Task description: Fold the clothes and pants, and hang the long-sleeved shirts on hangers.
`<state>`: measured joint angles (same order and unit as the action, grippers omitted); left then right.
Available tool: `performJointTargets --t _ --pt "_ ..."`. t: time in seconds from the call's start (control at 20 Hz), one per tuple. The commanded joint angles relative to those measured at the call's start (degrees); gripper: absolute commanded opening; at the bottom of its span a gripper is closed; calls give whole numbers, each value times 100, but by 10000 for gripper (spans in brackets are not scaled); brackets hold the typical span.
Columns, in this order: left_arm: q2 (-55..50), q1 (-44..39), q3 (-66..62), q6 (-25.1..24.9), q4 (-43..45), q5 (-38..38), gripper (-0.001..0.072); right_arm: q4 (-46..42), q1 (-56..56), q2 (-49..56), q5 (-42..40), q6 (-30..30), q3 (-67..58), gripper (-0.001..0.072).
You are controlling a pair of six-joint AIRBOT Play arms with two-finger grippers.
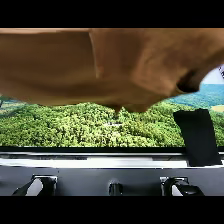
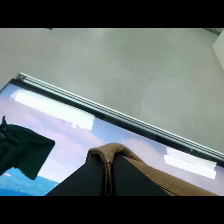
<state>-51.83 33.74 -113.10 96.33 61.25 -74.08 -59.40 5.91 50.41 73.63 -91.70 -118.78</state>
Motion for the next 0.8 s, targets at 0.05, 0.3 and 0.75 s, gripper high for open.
performJointTargets --t 0.05,0.3,0.75 --pt "120 28 101 116 431 -302 17 -544 -4 -35 297 -688 -20 25" --pt "-1025 -713 723 -356 483 -555 17 -531 -4 1311 861 -1255 240 25" --pt "-4564 -2076 1263 -330 1139 1604 17 57 -15 5117 168 -608 275 26"
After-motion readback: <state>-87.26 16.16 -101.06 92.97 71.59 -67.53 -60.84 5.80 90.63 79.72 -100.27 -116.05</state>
